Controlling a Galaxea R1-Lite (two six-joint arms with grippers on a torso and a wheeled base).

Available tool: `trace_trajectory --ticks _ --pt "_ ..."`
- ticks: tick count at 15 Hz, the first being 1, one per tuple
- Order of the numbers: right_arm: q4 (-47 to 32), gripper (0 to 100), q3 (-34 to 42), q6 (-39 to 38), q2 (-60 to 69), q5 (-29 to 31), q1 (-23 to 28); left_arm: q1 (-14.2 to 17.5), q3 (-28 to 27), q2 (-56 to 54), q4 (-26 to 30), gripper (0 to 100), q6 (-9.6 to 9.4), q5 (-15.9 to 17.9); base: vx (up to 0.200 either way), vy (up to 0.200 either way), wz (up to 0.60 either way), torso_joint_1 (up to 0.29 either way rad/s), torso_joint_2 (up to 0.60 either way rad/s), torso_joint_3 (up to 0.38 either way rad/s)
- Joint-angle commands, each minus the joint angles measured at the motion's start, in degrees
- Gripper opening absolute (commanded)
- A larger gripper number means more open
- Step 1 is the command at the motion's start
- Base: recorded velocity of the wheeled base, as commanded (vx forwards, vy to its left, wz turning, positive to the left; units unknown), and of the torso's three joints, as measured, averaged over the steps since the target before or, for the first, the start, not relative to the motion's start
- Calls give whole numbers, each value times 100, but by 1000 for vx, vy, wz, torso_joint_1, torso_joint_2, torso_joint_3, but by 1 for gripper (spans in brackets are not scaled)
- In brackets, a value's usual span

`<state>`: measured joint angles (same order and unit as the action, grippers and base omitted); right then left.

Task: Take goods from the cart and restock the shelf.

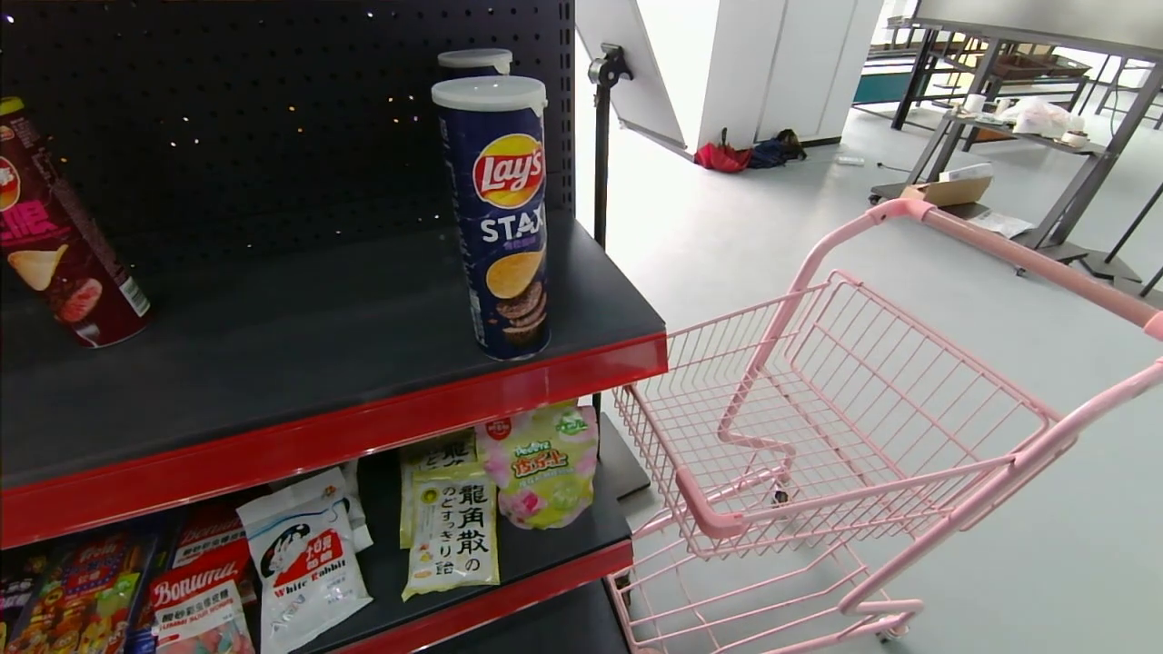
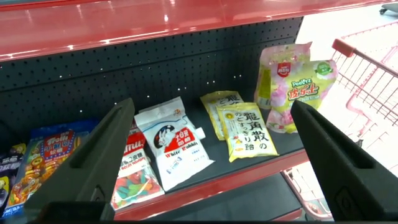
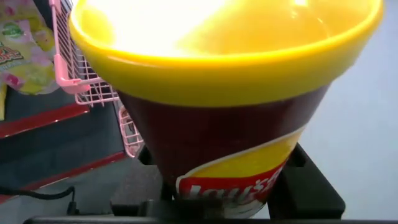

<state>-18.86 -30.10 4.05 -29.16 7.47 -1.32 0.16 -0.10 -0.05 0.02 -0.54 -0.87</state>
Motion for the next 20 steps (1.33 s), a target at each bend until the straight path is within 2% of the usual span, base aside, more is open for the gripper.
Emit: trace_trajectory --ticks 1,7,20 --pt "-65 0 30 8 385 0 17 2 1 5 -2 100 1 -1 0 0 0 0 0 0" --pt "-74 0 57 26 394 -18 0 2 1 5 -2 100 1 -1 0 0 0 24 -62 -41" --pt "-56 0 22 26 218 -62 -9 2 1 5 -2 100 1 -1 0 0 0 191 -485 -298"
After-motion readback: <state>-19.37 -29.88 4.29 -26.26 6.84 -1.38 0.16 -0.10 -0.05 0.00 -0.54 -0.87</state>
